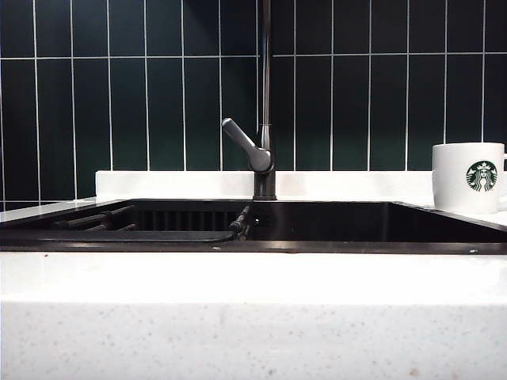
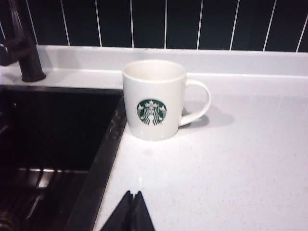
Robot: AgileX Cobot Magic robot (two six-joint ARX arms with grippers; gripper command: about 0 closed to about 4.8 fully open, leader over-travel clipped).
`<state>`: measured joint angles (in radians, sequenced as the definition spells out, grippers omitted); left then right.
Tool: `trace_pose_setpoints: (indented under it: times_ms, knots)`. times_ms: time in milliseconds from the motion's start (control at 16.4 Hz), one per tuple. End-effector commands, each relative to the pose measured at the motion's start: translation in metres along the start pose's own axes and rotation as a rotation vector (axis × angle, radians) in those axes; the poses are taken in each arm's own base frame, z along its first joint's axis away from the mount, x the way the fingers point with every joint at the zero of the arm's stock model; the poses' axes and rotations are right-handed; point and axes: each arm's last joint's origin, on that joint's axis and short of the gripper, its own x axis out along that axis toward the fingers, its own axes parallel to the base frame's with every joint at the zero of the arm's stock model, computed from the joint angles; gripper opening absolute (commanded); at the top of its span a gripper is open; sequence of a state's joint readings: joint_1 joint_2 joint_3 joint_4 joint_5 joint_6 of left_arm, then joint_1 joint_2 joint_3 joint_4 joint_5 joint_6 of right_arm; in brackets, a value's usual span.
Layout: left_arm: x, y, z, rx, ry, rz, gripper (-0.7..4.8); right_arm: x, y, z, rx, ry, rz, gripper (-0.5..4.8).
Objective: Pick up the mug next to the sink, go to the faucet to get some water, pour the water into the sink, and finally put the mug back to its place.
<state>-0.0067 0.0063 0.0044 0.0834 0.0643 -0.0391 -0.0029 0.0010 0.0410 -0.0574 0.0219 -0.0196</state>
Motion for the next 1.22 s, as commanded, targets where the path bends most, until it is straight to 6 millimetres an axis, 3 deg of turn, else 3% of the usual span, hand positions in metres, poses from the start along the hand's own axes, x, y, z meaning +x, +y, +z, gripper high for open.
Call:
trace_pose_setpoints:
  times_ms: [61, 365, 548, 669, 913, 1095, 1217]
  knots:
    - [0.000, 0.000, -0.001, -0.004, 0.020, -0.002, -0.05, 0.000, 0.000, 0.006, 0.031, -0.062, -0.001, -0.01]
    - [0.000, 0.000, -0.003, -0.007, 0.041, -0.003, -0.06, 0.000, -0.003, 0.006, 0.116, -0.073, -0.111, -0.01]
    - [-0.001, -0.004, 0.000, -0.096, 0.043, -0.122, -0.05, -0.001, -0.003, 0.011, 0.189, -0.099, -0.079, -0.01]
    - [-0.005, -0.005, 0.027, -0.102, -0.020, -0.144, -0.06, -0.007, -0.003, 0.031, 0.261, -0.150, -0.072, -0.01]
    - [-0.003, -0.009, 0.070, -0.008, -0.016, -0.208, -0.06, -0.008, -0.003, 0.066, 0.197, -0.076, -0.057, 0.00]
    - [0.014, -0.010, 0.097, 0.032, 0.005, -0.248, -0.06, 0.003, -0.003, 0.093, 0.016, 0.014, -0.052, 0.00]
    - [0.035, -0.010, 0.116, 0.051, 0.041, -0.253, -0.06, 0.017, -0.005, 0.114, -0.202, 0.066, -0.120, 0.00]
